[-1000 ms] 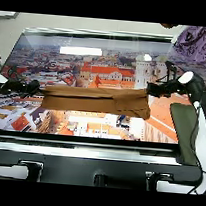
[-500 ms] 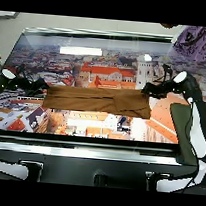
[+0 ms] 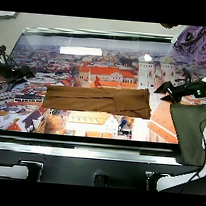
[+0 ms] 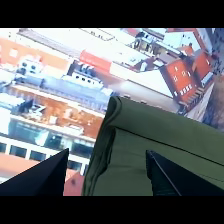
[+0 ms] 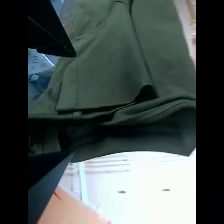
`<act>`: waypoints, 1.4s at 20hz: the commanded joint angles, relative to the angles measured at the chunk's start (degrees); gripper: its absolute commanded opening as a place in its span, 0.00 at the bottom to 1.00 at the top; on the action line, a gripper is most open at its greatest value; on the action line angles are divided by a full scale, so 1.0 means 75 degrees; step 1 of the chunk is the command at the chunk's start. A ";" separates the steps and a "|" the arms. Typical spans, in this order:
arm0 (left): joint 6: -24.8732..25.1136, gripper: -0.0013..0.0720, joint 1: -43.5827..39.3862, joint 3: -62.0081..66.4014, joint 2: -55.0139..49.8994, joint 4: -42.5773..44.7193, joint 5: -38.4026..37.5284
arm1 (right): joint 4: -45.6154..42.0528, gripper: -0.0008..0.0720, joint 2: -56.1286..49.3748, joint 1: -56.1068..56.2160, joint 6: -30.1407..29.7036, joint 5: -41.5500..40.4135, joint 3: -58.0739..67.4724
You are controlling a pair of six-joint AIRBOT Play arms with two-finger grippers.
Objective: Fold the clothes and pants, and hang the long-sleeved shirts on hangers.
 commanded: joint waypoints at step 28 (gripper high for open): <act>-0.0854 0.04 -0.3786 0.0090 -0.1335 -0.2378 0.1343 | -0.1699 0.04 0.1445 0.1099 0.1784 -0.0350 -0.0026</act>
